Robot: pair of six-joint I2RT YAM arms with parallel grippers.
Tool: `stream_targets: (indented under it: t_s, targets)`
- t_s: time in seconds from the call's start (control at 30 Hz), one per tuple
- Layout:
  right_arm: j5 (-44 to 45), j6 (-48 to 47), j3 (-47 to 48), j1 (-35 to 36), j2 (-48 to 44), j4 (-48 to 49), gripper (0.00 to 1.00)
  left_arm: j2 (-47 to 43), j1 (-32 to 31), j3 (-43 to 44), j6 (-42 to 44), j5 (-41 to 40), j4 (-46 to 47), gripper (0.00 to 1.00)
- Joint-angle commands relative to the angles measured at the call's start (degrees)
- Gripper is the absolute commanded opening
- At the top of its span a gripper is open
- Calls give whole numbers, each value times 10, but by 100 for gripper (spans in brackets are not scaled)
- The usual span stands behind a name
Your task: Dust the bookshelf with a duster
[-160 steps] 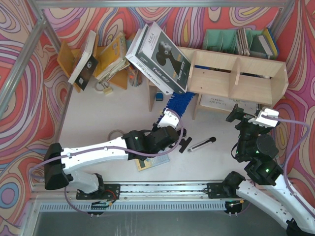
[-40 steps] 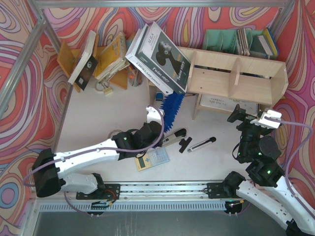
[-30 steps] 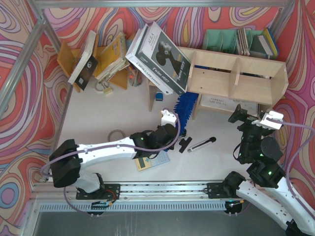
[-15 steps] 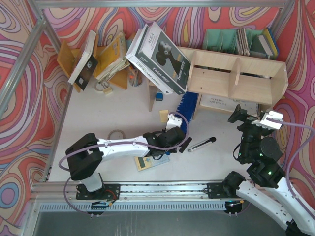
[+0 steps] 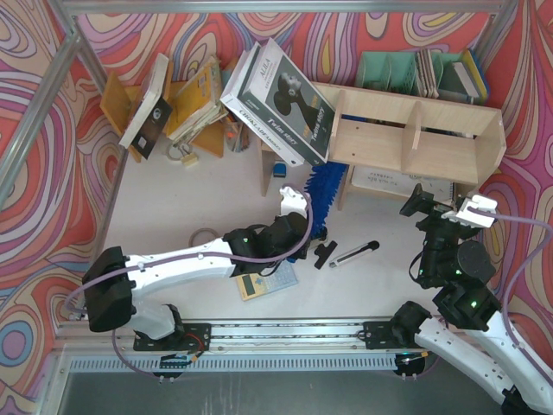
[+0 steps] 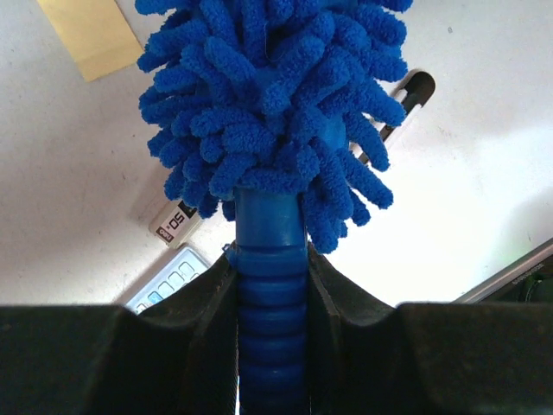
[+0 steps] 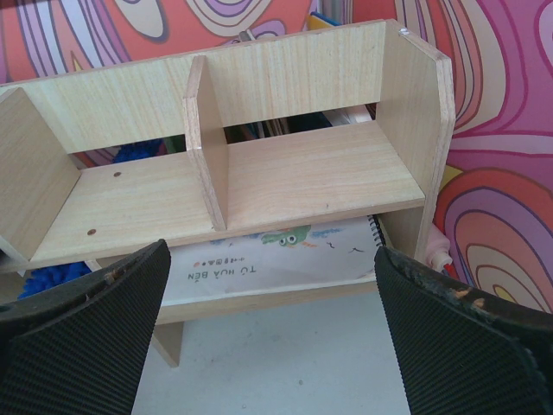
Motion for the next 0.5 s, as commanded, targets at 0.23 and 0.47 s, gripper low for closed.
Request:
stream_targets:
  t_s: [0.23,0.47]
  targets:
    - [-2,1,3,-3,6,0,89,102,-6,55,36,12,-43,0]
    - [-2,0,4,-3,10,3,89,162,-6,84,34,40,-83,0]
